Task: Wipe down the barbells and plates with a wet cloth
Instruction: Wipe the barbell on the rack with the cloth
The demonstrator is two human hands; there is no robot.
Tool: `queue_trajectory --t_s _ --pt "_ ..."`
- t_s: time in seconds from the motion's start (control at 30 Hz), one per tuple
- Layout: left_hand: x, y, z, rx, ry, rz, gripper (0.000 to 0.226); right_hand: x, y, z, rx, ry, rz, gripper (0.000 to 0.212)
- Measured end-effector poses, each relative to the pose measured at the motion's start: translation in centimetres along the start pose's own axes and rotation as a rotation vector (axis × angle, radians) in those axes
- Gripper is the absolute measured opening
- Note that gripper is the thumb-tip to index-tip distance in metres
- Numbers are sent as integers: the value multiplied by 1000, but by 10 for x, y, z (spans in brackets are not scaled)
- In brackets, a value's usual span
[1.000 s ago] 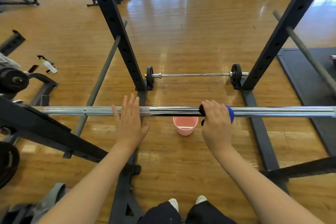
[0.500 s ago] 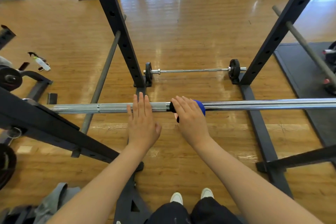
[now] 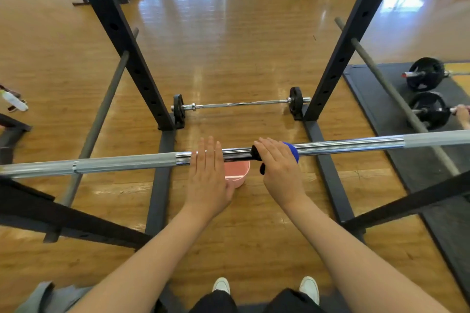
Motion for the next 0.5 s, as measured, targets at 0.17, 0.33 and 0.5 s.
queue_trajectory --t_s 0.17,0.33,0.5 --pt "-18 -4 81 55 43 43 92 7 -30 61 -2 -21 33 40" --pt "-37 -2 156 78 5 36 100 21 -71 150 2 11 35 54" --pt "-52 -4 223 71 20 18 87 28 -108 209 11 55 0 49"
Point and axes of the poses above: each hand's wrist, its own x-axis away from the middle knuckle, its own y-axis out of the palm, z = x × y, the point moved 6 cm from there along -x, towards the middle knuckle, and after that the axes turned 5 degrees about z, right-handed, at the moved point
